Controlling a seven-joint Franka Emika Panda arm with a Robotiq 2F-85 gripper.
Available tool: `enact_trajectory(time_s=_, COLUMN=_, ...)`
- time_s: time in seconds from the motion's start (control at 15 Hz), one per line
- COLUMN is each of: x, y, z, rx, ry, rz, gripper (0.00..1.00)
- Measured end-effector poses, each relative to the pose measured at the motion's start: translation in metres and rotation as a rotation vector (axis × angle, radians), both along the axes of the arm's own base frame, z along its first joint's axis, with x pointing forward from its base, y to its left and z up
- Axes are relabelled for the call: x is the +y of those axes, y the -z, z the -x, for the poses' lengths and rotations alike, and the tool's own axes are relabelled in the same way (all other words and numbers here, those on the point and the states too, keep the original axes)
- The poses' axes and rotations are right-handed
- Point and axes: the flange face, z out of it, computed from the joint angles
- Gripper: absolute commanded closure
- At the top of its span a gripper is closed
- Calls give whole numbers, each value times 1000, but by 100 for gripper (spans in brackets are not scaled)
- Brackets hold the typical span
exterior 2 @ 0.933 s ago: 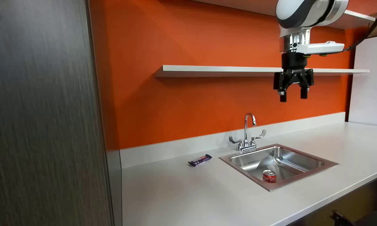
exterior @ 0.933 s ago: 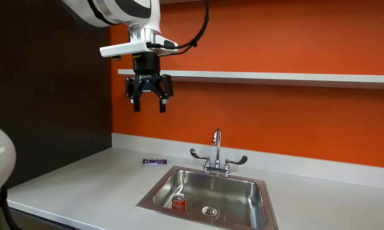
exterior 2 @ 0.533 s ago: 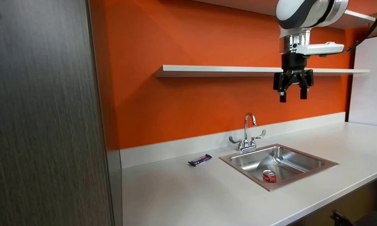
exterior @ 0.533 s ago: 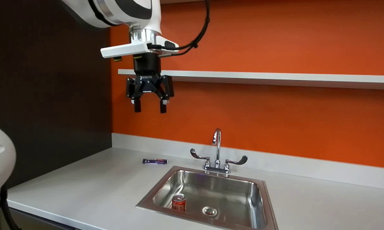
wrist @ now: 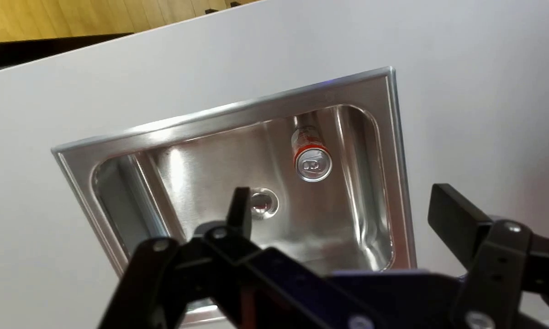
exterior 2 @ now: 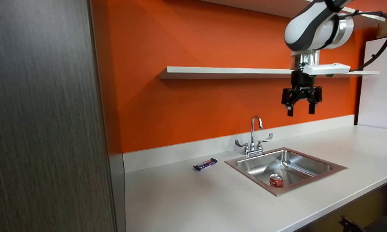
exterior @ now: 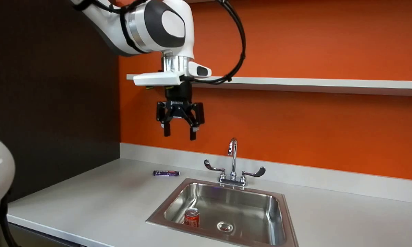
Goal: Remove the red can from the sink.
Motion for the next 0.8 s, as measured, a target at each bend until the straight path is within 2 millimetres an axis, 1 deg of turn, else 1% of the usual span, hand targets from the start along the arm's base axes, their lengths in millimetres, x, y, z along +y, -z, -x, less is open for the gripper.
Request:
enact_trajectory(time_s=0.2, x=-15, y=29, z=-14, rx=5, ry=21, rz=1, gripper=0)
enact_trajectory(time_s=0.53, x=-20, y=78, z=-37, rx=22, ry=18, rz=13, gripper=0)
enact_trajectory(time_s=0.8, x=-22, y=115, z=-49, rx=38, ry=17, rz=19, gripper=0)
